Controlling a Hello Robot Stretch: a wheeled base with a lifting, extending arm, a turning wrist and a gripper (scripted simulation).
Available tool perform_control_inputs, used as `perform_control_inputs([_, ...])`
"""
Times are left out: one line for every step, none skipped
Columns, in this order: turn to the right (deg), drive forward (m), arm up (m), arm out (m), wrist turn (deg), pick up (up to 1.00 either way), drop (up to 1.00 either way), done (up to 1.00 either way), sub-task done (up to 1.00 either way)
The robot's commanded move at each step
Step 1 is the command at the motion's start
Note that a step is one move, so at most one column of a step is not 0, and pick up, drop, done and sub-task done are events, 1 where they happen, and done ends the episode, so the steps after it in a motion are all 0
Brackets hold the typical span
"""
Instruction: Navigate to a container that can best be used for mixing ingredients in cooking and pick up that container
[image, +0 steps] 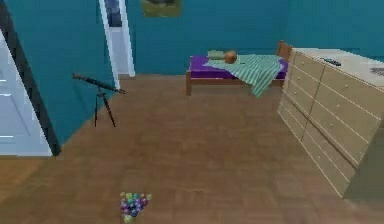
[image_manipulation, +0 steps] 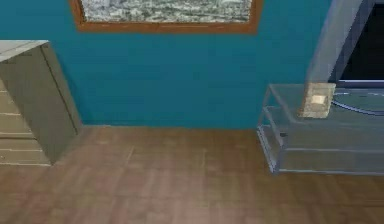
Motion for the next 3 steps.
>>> perform_control_inputs([0.0, 0.1, 0.0, 0.0, 0.0, 0.0, 0.0, 0.0, 0.0])
perform_control_inputs([-45.0, 0.0, 0.0, 0.0, 0.0, 0.0, 0.0, 0.0, 0.0])
perform_control_inputs([-18.0, 0.0, 0.0, 0.0, 0.0, 0.0, 0.0, 0.0, 0.0])
